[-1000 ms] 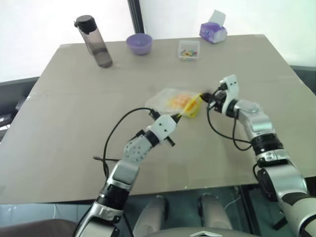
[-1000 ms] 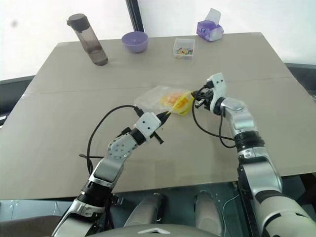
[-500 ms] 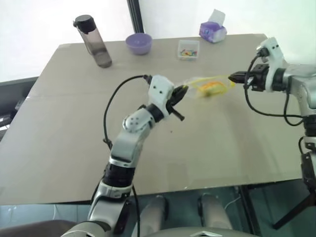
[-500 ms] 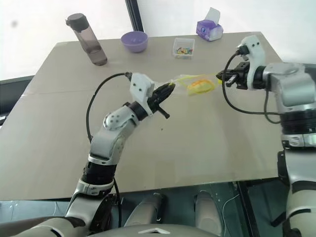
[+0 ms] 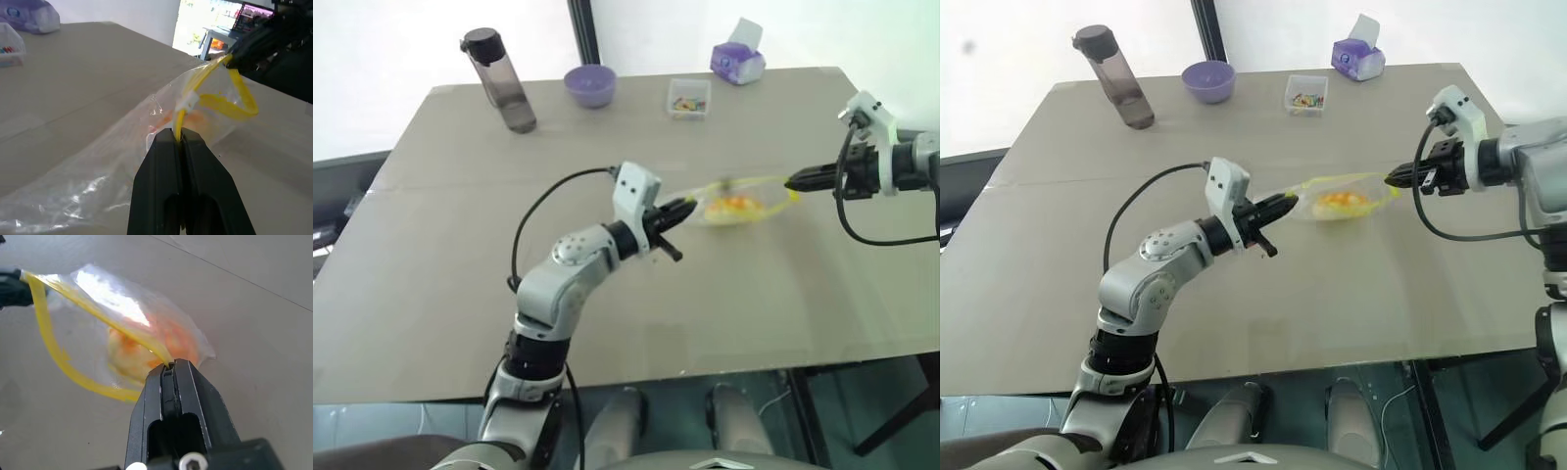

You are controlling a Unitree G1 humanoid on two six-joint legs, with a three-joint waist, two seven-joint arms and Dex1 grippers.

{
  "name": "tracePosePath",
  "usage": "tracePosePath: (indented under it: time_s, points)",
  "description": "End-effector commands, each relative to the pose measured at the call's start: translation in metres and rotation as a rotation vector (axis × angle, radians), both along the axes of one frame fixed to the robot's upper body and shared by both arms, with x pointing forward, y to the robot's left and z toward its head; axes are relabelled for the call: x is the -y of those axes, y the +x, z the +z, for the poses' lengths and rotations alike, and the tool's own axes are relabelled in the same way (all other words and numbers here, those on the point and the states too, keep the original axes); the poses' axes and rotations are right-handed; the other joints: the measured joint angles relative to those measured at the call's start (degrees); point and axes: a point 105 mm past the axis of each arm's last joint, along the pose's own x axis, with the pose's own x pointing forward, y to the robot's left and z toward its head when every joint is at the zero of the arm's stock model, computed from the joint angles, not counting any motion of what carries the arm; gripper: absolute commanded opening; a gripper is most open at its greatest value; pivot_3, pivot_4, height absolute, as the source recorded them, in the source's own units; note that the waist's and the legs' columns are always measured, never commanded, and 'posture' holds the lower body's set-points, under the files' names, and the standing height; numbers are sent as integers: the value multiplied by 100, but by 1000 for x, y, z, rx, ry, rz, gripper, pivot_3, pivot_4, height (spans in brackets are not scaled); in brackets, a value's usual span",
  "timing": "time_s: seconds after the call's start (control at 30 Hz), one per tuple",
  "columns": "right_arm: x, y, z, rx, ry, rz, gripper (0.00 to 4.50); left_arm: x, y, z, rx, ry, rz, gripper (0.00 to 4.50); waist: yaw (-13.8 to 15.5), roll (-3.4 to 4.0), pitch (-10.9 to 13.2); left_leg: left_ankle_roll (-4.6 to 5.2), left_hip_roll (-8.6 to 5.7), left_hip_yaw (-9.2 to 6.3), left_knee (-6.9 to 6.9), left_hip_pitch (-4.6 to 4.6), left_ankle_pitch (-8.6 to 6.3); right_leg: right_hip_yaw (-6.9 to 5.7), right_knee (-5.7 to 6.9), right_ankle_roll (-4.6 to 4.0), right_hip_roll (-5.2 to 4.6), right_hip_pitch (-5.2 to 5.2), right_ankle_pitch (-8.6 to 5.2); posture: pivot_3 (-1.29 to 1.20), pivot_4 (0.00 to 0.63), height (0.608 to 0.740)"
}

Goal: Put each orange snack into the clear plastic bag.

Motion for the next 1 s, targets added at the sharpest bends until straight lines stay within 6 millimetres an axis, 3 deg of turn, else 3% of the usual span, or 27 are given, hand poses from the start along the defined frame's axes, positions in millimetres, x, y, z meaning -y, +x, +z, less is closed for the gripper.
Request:
tracePosePath:
  time_s: [0.03, 0.1, 0.23, 0.4, 0.53, 0.6, 0.7, 1.0]
  points:
    - [2, 2, 13, 96, 10, -1, 888, 0, -2, 16, 57, -44, 14, 0, 13, 0, 1, 0, 0, 0, 0, 0, 0, 0, 0, 0, 0, 0, 0, 0, 150, 740]
    - [4, 1, 14, 113, 16, 3, 1729, -3, 1, 15, 52, -47, 35, 0, 33, -2, 2, 0, 0, -2, 0, 0, 0, -1, -1, 0, 0, 0, 0, 0, 150, 740]
    - [2, -3, 24, 225, 16, 40, 1729, -4, 4, 15, 47, -54, 54, 0, 89, -2, 2, -1, 0, 1, 0, -1, 0, 0, -2, 0, -1, 0, 0, 0, 150, 740]
    - [-38, -13, 49, 392, 94, 145, 1729, -5, 6, 18, 47, -64, 68, 0, 89, -2, 3, -1, 3, 5, -1, 2, 0, 5, 1, 0, 1, -2, 0, 0, 150, 740]
    - [-81, -27, 37, 579, -45, 333, 1729, -7, 8, 16, 52, -49, 74, 0, 116, -3, 3, -1, 2, 0, 0, 0, 0, 0, -1, 0, 1, -1, 0, 0, 150, 740]
    - [-92, -26, 17, 637, -189, 407, 1729, -6, 7, 18, 81, -31, 67, 0, 114, -3, 3, -1, 0, 0, 1, 0, 0, -1, -2, 0, 0, 0, 0, 0, 150, 740]
    - [-99, -22, 6, 659, -239, 451, 1729, -6, 5, 23, 128, -11, 62, 0, 113, -4, 3, -2, -1, 1, 5, 0, 1, -1, 0, 0, 0, 0, 0, 0, 150, 740]
    - [-117, -19, 9, 696, -239, 499, 1729, -11, 4, 31, 224, 49, 96, 0, 100, -5, 4, -2, 3, -1, 2, 2, 1, -1, 2, -1, 2, -1, 1, 0, 150, 740]
